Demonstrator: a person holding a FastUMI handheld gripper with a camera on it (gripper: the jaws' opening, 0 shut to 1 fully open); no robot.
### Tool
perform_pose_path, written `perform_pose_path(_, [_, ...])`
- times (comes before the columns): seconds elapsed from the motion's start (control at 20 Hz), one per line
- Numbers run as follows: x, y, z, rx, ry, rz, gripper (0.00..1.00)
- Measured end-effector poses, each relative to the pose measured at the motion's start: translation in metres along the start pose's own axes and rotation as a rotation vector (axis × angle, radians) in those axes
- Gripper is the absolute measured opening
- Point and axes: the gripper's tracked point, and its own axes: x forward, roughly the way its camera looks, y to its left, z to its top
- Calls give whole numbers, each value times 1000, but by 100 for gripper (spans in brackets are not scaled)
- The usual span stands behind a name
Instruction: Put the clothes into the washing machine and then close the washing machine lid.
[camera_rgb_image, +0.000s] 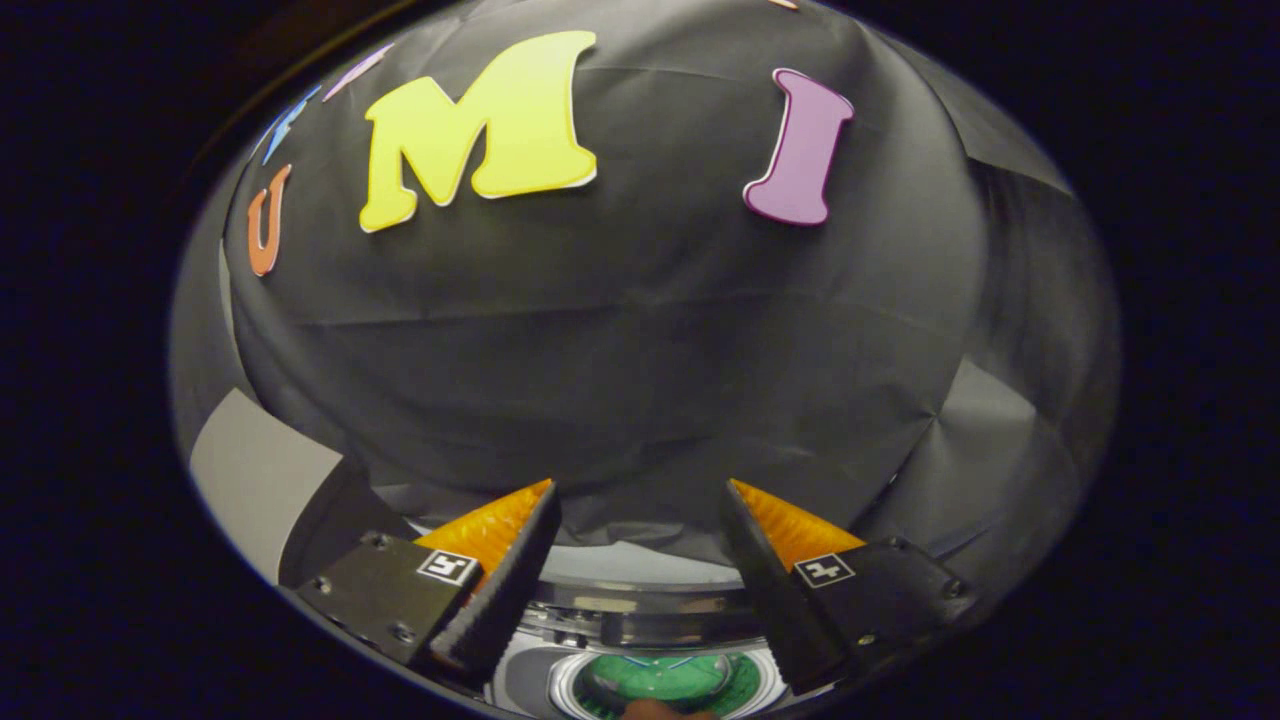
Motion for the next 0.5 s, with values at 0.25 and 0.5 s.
perform_pose_path(0.25, [-6,0,0,22,10,8,98])
perform_pose_path(0.5, [-9,4,5,15,9,14,99])
